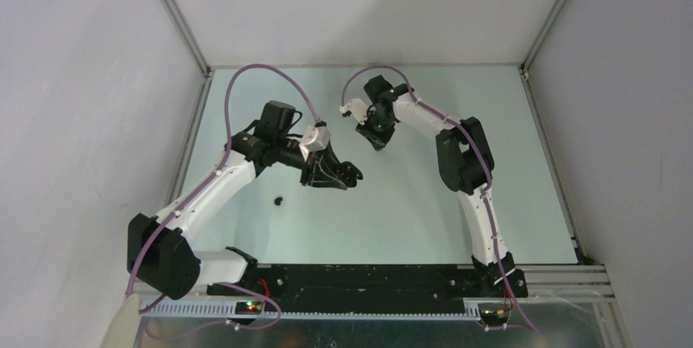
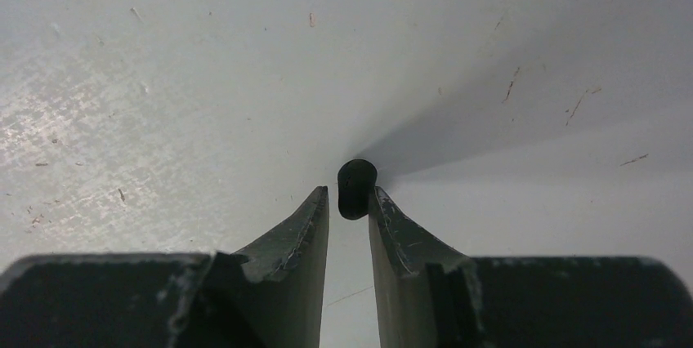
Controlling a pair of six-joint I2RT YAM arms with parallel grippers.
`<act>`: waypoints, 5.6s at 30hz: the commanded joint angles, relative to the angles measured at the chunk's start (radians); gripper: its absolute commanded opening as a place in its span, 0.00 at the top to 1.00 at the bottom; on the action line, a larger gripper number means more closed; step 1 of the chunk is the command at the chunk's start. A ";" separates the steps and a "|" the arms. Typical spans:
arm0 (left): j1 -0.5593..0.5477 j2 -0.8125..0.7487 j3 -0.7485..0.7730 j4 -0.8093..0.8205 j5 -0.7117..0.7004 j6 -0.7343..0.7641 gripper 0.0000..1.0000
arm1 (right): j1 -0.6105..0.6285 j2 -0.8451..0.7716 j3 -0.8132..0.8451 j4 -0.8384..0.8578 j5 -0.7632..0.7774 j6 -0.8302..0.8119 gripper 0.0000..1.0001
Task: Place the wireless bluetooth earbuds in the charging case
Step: Pick up the earbud from the center of the board, then place the earbud in the charging case.
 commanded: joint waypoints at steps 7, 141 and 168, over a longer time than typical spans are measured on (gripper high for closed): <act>-0.005 -0.021 0.043 0.001 0.018 0.028 1.00 | 0.000 -0.065 0.017 -0.018 -0.004 -0.014 0.80; 0.018 0.006 -0.058 0.614 0.036 -0.592 1.00 | 0.266 -0.947 -0.462 0.151 -0.242 0.124 0.96; 0.019 0.002 -0.052 0.602 0.057 -0.583 1.00 | 0.229 -0.883 -0.435 0.188 -0.462 0.222 0.97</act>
